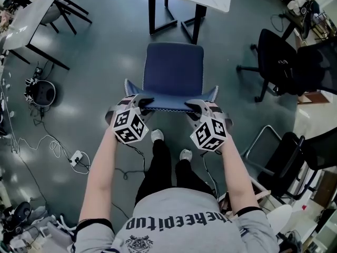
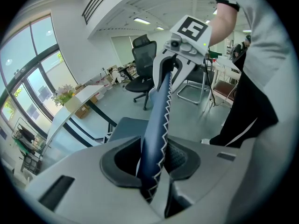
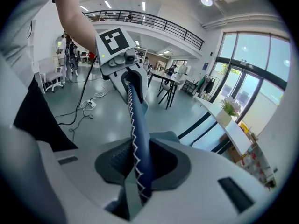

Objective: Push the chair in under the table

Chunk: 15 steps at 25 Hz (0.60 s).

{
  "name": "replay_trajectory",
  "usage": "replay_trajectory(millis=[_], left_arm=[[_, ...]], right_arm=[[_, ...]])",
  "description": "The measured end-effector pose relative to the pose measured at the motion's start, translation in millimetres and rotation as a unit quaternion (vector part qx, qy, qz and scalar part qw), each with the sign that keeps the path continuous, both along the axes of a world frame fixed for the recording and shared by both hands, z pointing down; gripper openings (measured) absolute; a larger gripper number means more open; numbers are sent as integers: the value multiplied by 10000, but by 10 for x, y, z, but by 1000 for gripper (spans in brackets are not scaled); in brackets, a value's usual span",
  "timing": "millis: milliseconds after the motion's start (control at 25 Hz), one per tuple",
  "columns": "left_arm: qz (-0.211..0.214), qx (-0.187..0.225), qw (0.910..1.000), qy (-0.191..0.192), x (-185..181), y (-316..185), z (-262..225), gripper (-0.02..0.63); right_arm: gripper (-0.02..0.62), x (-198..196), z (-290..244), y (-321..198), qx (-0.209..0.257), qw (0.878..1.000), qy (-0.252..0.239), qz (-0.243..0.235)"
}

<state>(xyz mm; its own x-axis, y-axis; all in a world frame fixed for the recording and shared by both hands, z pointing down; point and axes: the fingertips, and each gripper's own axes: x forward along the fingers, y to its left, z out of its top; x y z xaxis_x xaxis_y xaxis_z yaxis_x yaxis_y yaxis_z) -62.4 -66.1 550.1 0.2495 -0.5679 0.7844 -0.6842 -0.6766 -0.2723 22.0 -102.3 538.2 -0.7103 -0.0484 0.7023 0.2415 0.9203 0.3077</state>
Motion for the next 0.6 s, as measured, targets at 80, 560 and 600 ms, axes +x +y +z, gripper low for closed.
replay_trajectory(millis=[80, 560, 600], left_arm=[[43, 5, 10000, 14, -94, -78, -9, 120], [321, 30, 9995, 45, -534, -459, -9, 118], [347, 39, 9994, 45, -564, -491, -9, 118]], right_arm=[[86, -93, -7, -74, -1, 10000, 4, 37], [86, -522, -3, -418, -28, 9996, 14, 276], [86, -553, -2, -447, -31, 9996, 13, 294]])
